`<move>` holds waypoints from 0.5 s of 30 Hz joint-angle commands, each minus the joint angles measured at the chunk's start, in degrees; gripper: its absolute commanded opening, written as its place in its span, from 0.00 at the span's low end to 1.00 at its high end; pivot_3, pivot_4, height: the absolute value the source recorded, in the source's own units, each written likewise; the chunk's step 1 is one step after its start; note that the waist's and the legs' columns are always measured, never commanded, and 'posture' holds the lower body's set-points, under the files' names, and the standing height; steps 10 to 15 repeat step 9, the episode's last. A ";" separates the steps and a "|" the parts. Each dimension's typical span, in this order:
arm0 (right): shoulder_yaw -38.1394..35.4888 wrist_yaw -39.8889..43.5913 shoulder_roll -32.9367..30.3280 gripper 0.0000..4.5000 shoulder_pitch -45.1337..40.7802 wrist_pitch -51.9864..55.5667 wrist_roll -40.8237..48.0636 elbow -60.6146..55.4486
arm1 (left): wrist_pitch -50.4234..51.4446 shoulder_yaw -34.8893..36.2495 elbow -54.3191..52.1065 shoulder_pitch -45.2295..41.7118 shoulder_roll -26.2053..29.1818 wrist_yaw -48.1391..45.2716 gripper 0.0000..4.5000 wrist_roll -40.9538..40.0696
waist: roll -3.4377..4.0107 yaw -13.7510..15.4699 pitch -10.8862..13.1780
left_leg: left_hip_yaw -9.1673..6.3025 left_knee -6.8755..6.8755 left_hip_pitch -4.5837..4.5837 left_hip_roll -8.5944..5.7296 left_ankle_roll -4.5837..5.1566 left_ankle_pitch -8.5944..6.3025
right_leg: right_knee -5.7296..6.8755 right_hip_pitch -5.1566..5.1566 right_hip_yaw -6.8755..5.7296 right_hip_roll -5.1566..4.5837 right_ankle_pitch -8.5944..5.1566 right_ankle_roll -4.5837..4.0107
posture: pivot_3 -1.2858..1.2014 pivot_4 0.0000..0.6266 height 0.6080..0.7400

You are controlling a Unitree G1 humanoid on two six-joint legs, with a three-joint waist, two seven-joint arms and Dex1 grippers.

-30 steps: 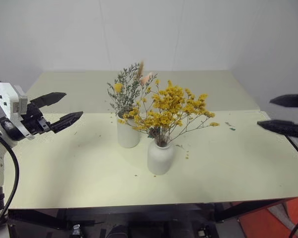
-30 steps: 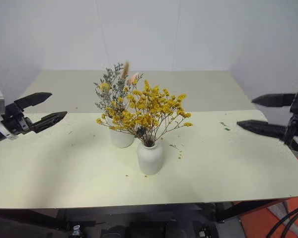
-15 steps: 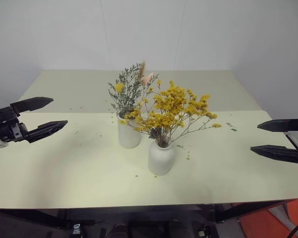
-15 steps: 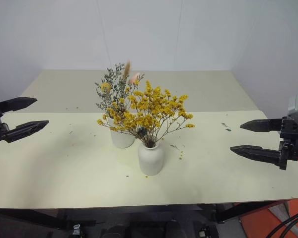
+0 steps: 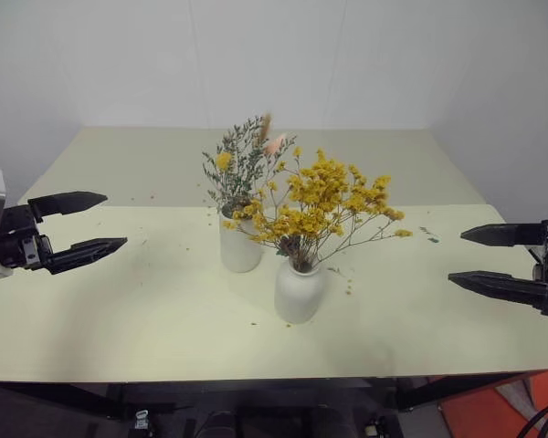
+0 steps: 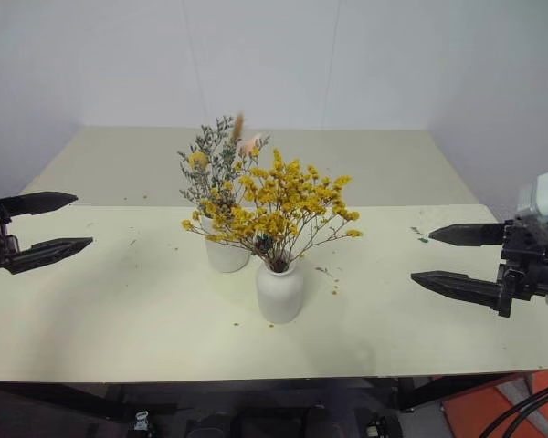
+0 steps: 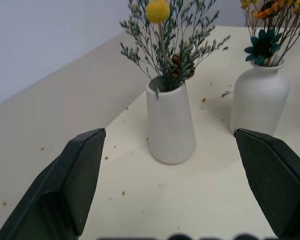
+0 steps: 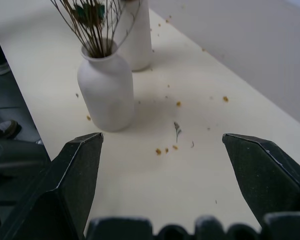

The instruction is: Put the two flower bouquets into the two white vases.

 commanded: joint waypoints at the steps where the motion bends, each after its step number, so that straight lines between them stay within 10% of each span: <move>1: -3.65 0.96 -0.48 1.00 2.32 0.05 1.78 -1.57 | -0.22 1.22 -0.08 -1.12 1.93 -1.27 0.99 -0.43 | 0.00 0.09 0.00 | 0.00 -0.01 -0.01 0.00 0.00 0.00 | -0.01 0.00 0.00 0.00 0.00 0.00 | 0.52 0.24 1.00; 15: -4.96 0.56 0.03 1.00 5.60 -1.23 2.52 -2.58 | 1.41 1.92 -0.06 -0.65 3.02 -2.04 0.99 -1.02 | 0.00 0.38 0.00 | 0.01 -0.03 0.04 0.01 0.00 0.00 | -0.01 0.01 0.00 0.00 -0.05 -0.08 | 0.52 0.24 1.00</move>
